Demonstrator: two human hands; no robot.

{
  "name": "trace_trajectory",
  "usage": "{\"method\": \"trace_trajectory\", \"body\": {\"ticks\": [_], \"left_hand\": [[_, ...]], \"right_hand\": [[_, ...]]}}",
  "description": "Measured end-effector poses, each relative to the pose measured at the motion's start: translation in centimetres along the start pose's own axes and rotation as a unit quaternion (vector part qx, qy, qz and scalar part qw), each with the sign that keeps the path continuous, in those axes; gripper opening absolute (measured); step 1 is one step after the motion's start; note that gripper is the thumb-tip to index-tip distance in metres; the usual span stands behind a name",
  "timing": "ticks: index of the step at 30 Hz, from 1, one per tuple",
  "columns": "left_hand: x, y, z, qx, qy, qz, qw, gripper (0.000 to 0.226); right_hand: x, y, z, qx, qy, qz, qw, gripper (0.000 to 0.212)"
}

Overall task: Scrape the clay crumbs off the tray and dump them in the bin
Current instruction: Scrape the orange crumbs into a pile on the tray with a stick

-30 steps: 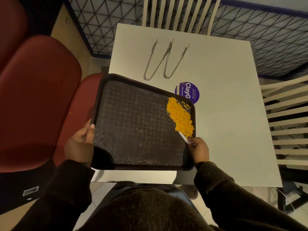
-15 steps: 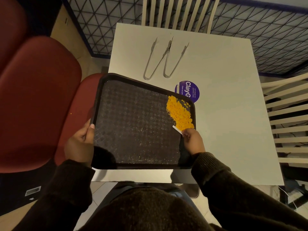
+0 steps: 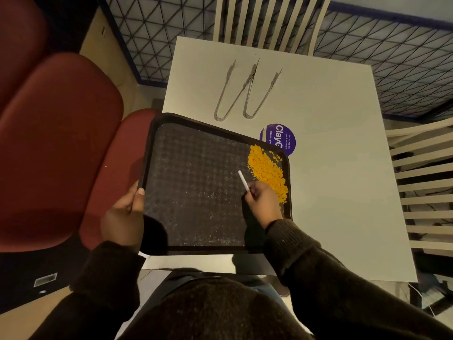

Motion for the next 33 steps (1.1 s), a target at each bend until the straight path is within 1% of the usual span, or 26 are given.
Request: {"method": "trace_trajectory", "body": {"ticks": [2, 4, 10, 15, 19, 22, 26, 30, 33], "left_hand": [[-0.1, 0.2, 0.0, -0.013, -0.008, -0.003, 1.0, 0.034], [-0.2, 0.3, 0.1, -0.025, -0.015, -0.006, 1.0, 0.033], [-0.5, 0.5, 0.3, -0.013, 0.003, 0.003, 1.0, 0.034], [-0.8, 0.8, 0.4, -0.005, -0.006, 0.017, 1.0, 0.034], [-1.2, 0.9, 0.5, -0.003, -0.003, 0.029, 1.0, 0.034], [-1.4, 1.1, 0.6, -0.003, -0.003, 0.025, 1.0, 0.034], [-1.3, 1.1, 0.6, 0.001, 0.007, 0.02, 1.0, 0.034], [-1.4, 1.3, 0.6, -0.005, -0.01, 0.016, 1.0, 0.034], [-1.3, 1.4, 0.7, 0.005, -0.008, 0.024, 1.0, 0.034]], "right_hand": [[1.1, -1.0, -0.4, -0.021, 0.007, 0.008, 1.0, 0.026], [1.9, -2.0, -0.4, -0.039, 0.02, 0.0, 0.999, 0.029], [1.8, -4.2, 0.1, -0.109, -0.028, -0.133, 0.985, 0.024], [1.3, -4.4, 0.3, -0.146, -0.029, -0.179, 0.972, 0.021], [2.1, -3.6, 0.0, -0.151, -0.039, -0.165, 0.974, 0.021], [3.3, -3.3, -0.9, -0.124, -0.04, -0.139, 0.982, 0.022], [4.1, -4.5, -1.3, -0.106, -0.01, -0.111, 0.988, 0.024], [3.9, -5.8, -0.6, -0.126, -0.032, -0.127, 0.983, 0.023], [3.3, -6.3, -0.1, -0.138, -0.026, -0.143, 0.98, 0.022]]}}
Point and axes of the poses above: each hand's wrist, its own y-axis away from the middle knuckle, its own z-axis out of the back of the hand, x = y × z, the point moved 1 cm from there along -y, towards the middle knuckle, and after that the axes turned 8 degrees about -x, right-handed, at the moved point
